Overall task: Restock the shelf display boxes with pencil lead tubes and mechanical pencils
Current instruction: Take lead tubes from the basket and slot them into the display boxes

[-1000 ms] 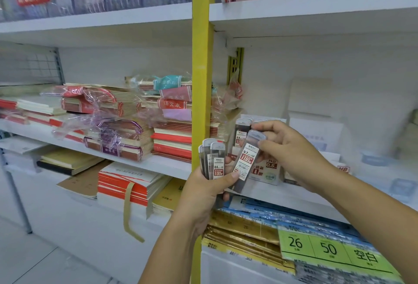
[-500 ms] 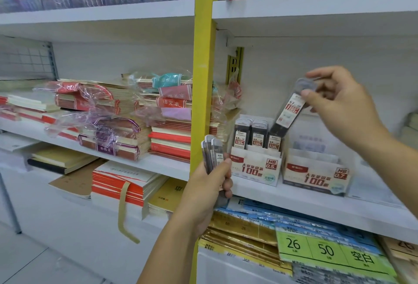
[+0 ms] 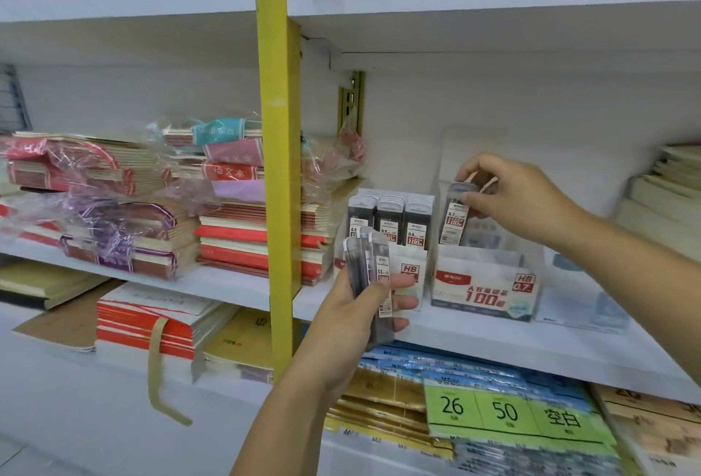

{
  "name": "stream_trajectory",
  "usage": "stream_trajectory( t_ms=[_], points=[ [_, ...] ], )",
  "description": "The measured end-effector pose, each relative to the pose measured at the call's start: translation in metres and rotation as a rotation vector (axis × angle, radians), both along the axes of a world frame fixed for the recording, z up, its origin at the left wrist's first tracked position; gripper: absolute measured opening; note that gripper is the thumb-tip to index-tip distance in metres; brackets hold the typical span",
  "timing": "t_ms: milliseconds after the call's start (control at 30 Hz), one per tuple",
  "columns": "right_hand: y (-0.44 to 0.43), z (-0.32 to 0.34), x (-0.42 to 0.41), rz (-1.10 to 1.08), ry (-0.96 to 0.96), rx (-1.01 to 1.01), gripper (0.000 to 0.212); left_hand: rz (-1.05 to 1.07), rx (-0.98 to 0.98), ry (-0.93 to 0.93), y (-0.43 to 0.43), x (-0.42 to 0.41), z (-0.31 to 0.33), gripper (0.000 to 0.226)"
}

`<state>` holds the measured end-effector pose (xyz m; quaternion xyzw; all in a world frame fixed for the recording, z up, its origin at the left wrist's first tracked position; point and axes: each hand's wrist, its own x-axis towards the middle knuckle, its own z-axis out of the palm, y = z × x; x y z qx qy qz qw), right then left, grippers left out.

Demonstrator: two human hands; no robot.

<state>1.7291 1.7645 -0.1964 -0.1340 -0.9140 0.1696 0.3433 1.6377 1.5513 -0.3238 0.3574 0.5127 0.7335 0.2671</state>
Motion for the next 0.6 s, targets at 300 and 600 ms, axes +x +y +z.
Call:
stream_trajectory(
  t_ms=[300, 600],
  points=[
    [0.007, -0.012, -0.017, -0.265, -0.096, 0.346, 0.023, -0.043, 0.057, -0.091, 0.001, 0.000, 0.002, 0.026],
    [-0.073, -0.044, 0.023, 0.240, -0.003, -0.275, 0.024, -0.175, 0.144, -0.153, -0.001, 0.011, 0.005, 0.034]
  ],
)
